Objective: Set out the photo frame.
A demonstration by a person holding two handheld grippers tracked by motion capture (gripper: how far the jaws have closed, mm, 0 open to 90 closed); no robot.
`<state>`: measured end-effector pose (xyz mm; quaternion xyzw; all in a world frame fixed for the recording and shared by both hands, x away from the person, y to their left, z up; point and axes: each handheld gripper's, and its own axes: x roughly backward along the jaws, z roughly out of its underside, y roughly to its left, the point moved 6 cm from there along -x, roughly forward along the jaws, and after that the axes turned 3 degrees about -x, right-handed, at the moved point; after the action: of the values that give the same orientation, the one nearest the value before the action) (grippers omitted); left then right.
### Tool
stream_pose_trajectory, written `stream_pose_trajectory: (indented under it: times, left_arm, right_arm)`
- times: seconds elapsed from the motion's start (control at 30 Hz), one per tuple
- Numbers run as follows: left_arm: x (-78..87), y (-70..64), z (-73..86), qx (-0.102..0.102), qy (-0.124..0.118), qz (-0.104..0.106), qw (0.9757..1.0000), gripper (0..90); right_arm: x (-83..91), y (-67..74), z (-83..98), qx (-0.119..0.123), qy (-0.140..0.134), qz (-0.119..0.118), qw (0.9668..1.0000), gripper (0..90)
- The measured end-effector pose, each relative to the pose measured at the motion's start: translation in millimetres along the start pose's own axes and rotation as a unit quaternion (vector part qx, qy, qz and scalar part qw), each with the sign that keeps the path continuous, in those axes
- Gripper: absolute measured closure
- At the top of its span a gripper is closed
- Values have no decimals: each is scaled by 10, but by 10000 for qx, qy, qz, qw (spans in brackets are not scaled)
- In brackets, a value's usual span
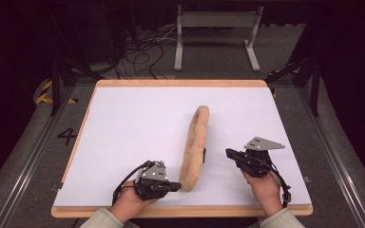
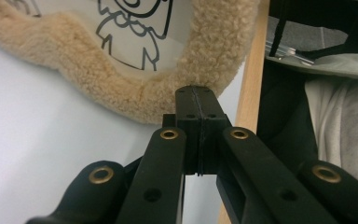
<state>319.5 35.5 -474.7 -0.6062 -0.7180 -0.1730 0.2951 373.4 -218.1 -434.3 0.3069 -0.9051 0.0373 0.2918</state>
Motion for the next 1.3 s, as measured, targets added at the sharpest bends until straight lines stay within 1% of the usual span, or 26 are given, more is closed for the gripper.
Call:
stream_pose_trajectory:
  times: [0.03, 0.1, 0.13, 0.3, 0.37, 0.4, 0.43, 0.47, 0.5, 0.57, 0.6, 0.63, 0.73, 0.77, 0.83, 1.0, 1.03, 1.13, 1.17, 1.3]
  left_arm:
    - [0, 0, 0, 0, 0, 0, 10000, 899]
    - [-82, -39, -57, -50, 3, 102, 9999, 899]
    - [-82, -39, -57, -50, 3, 102, 9999, 899]
    - [-255, -99, -175, -184, 24, 221, 9996, 899]
    - [-319, -110, -210, -223, 71, 214, 9995, 898]
    - [-352, -118, -228, -236, 57, 240, 9994, 899]
    - [-352, -118, -228, -236, 57, 240, 9994, 899]
    - [-403, -126, -272, -277, 72, 253, 9993, 898]
    - [-430, -132, -294, -274, 73, 259, 9993, 899]
    - [-458, -134, -315, -297, 68, 268, 9992, 898]
    - [-514, -139, -351, -324, 80, 292, 9990, 898]
    - [-514, -139, -351, -324, 80, 292, 9990, 898]
    - [-620, -151, -423, -329, 83, 304, 9990, 898]
    - [-620, -151, -423, -329, 83, 304, 9990, 898]
    - [-680, -148, -465, -344, 70, 339, 9988, 899]
    - [-768, -151, -528, -422, 78, 314, 9986, 898]
    - [-784, -154, -541, -401, 55, 301, 9987, 898]
    - [-811, -148, -564, -422, 56, 290, 9987, 898]
    - [-830, -150, -579, -386, 57, 301, 9988, 898]
    - [-940, -134, -665, -464, 40, 203, 9987, 898]
  right_arm:
    - [0, 0, 0, 0, 0, 0, 10000, 891]
    - [39, -16, 5, 3, -17, -12, 10000, 891]
    - [39, -16, 5, 3, -17, -12, 10000, 891]
    - [75, -10, 13, 24, -20, -26, 10000, 890]
    - [87, -13, 12, 29, -26, -33, 10000, 890]
    - [96, -18, 11, 23, -39, -26, 10000, 890]
    - [101, -20, 10, 2, -47, -24, 10000, 890]
    - [109, -28, 8, 18, -52, -17, 10000, 890]
    - [114, -30, 6, 7, -66, -10, 10000, 890]
    - [122, -35, 5, 3, -70, -12, 10000, 890]
    - [136, -43, 0, -2, -89, -7, 10000, 890]
    - [136, -43, 0, -2, -89, -7, 10000, 890]
    - [167, -44, -11, -29, -131, -12, 9999, 889]
    - [167, -44, -11, -29, -131, -12, 9999, 889]
    - [185, -39, -14, -20, -157, -19, 9999, 888]
    - [247, -21, 50, -42, -145, -22, 9999, 883]
    - [261, -18, 74, -15, -126, -11, 9999, 882]
    - [303, -16, 123, -19, -90, 22, 10000, 879]
    - [319, -17, 136, -21, -90, 42, 9999, 878]
    - [412, -23, 221, -21, -84, 78, 9999, 867]
